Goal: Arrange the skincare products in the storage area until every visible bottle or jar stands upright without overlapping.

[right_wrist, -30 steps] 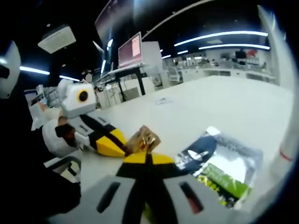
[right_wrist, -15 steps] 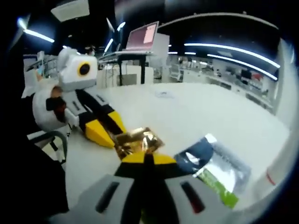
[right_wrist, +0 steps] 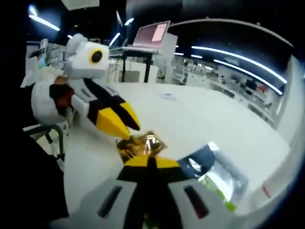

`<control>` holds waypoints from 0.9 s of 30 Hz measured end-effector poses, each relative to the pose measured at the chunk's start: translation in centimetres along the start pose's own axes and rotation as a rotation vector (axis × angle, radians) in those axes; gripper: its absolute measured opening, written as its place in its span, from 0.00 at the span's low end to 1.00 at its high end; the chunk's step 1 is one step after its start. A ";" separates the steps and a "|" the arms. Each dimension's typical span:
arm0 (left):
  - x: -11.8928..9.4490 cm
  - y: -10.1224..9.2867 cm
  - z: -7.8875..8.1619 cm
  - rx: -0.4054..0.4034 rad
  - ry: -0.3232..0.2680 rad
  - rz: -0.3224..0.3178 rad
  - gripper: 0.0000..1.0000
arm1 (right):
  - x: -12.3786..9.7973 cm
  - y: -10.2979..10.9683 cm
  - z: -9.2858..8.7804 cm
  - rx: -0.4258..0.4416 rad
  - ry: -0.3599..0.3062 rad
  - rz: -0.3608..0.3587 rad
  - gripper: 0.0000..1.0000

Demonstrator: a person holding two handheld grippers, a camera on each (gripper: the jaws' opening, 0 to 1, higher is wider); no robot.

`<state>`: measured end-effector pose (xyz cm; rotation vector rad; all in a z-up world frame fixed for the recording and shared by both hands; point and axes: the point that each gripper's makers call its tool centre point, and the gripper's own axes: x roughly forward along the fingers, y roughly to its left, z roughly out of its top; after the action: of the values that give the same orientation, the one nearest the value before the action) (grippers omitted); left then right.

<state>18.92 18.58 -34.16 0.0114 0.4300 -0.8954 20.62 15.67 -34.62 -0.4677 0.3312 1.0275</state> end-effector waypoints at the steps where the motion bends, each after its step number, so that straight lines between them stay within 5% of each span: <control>1: 0.2 0.0 -0.2 0.012 0.014 0.003 0.11 | 0.0 0.0 0.0 0.002 0.002 -0.002 0.01; 8: 0.4 0.7 -0.9 0.057 0.065 0.055 0.06 | 0.1 0.5 0.1 0.069 0.018 -0.018 0.01; 19: 0.5 1.2 -0.9 0.071 0.081 0.071 0.02 | -0.3 -0.8 0.1 0.012 0.051 -0.059 0.10; 27: 0.5 1.4 -0.8 0.066 0.070 0.072 0.01 | -0.9 -2.0 0.6 0.008 0.048 -0.084 0.07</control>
<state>19.99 19.21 -35.32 0.1186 0.4619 -0.8393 21.93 14.42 -33.23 -0.4962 0.3552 0.9341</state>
